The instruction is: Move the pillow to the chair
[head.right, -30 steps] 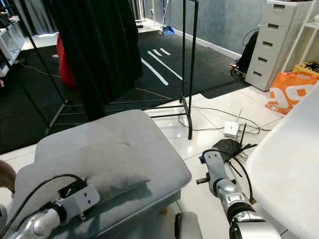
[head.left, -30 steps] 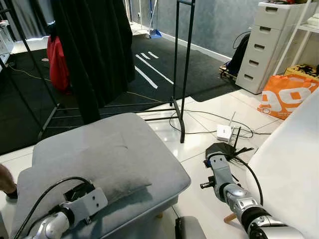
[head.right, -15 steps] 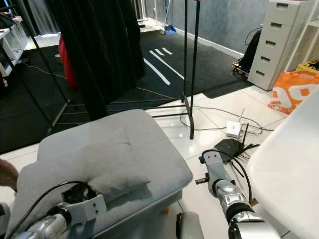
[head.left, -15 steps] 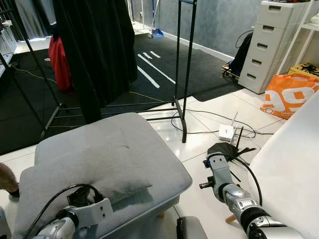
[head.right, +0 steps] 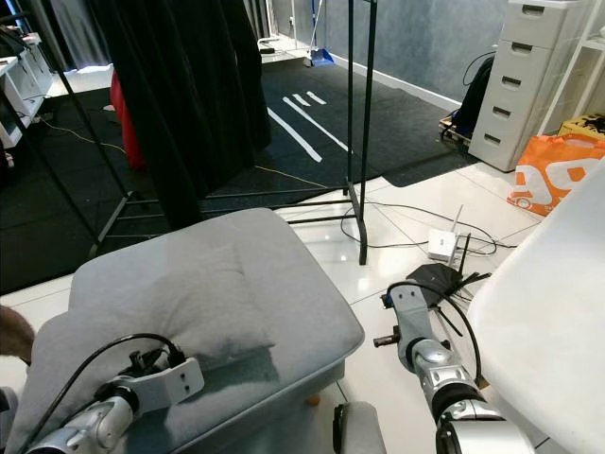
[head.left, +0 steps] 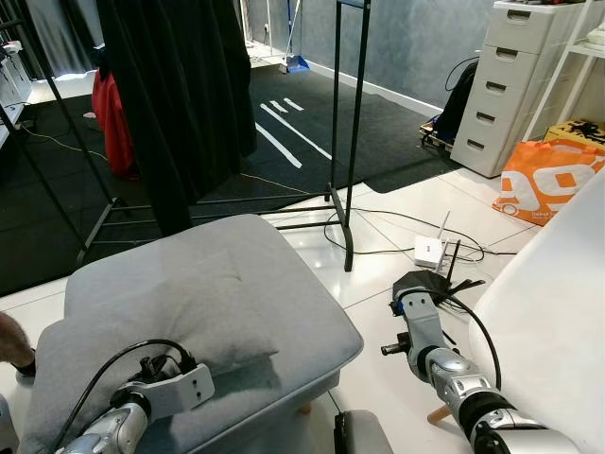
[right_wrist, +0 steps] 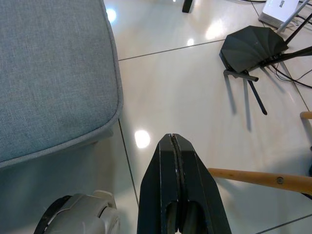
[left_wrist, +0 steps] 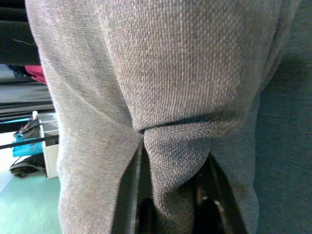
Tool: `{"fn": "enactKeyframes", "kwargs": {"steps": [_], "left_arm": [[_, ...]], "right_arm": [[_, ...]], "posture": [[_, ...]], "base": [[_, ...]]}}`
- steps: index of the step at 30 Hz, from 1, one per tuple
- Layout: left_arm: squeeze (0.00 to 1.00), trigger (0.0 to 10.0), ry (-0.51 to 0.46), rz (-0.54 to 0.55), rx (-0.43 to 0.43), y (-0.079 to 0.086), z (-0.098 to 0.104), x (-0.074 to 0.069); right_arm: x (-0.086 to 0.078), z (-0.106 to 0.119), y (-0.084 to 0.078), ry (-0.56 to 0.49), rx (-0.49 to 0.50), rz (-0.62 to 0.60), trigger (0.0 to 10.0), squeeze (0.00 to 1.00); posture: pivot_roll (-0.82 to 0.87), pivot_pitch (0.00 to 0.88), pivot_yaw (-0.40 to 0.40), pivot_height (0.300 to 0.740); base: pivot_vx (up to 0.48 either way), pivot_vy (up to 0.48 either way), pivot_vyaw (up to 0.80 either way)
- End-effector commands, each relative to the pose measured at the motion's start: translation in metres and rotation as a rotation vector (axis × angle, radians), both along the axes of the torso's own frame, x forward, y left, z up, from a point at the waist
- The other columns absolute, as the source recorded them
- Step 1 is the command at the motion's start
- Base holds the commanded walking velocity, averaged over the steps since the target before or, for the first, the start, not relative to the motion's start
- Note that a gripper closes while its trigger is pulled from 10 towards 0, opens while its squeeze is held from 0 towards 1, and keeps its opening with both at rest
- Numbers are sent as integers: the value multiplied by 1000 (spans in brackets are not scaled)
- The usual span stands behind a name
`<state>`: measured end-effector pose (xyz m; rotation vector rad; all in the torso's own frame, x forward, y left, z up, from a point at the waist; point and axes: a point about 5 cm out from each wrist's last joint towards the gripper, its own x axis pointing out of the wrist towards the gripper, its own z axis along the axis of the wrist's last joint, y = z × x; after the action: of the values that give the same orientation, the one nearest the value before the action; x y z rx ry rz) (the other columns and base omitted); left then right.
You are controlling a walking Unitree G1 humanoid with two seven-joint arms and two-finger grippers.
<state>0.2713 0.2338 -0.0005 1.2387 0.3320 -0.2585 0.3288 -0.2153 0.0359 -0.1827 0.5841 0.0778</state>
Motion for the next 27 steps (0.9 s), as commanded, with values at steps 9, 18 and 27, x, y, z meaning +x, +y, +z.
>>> {"fn": "enactKeyframes", "kwargs": {"steps": [9, 18, 27], "left_arm": [[0, 0, -3, 134, 17, 20, -1, -4], [0, 0, -398, 587, -770, 55, 56, 25], [0, 0, -543, 561, -1133, 61, 90, 37]], "right_arm": [[5, 7, 2, -26, 32, -5, 10000, 0], [9, 10, 7, -43, 60, 11, 10000, 0], [12, 14, 9, -57, 84, 10, 10000, 0]], "posture": [[-180, 34, 8, 470], [-174, 24, -6, 470], [-171, 32, -8, 470]], "base": [[0, 0, 0], [0, 0, 0], [0, 0, 0]]}}
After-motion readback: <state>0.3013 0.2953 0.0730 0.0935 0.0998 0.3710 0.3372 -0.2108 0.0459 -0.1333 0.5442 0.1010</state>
